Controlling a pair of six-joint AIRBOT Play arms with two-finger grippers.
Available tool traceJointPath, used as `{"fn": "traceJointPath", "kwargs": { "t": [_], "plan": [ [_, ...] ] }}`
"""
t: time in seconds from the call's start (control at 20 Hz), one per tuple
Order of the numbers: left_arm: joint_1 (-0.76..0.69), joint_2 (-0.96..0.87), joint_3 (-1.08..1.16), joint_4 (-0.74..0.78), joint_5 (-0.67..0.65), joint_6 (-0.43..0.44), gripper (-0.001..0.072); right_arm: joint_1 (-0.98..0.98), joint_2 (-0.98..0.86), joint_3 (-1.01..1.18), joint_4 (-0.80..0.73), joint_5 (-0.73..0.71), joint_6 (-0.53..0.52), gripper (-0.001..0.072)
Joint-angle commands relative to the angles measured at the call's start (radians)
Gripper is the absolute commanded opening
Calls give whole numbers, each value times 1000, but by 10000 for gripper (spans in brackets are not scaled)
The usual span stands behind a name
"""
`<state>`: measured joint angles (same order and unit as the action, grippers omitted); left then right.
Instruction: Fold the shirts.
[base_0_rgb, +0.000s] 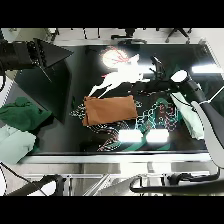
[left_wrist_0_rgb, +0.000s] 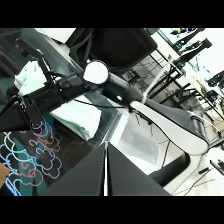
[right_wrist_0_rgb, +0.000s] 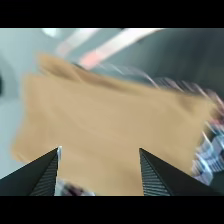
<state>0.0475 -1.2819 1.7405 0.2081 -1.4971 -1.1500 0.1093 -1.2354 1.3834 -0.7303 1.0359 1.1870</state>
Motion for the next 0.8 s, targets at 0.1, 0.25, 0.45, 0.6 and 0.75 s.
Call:
{"fn": "traceJointPath", "kwargs": {
  "t": [0.1, 0.25, 0.45, 0.6, 0.75],
  "plan": [
    [1, 1, 0, 1, -4, 0, 19, -49, -161, 0, -26, 117, 39, 558],
    [1, 1, 0, 1, -7, 1, 19, -26, -239, 0, -19, 117, 14, 558],
    [1, 1, 0, 1, -7, 1, 19, -13, -303, 0, 97, 114, -39, 558],
    [1, 1, 0, 1, -7, 1, 19, -4, -341, 0, 151, 113, -61, 556],
    [1, 1, 0, 1, -11, 1, 19, 3, -360, 0, 247, 114, -134, 282]
  ]
}}
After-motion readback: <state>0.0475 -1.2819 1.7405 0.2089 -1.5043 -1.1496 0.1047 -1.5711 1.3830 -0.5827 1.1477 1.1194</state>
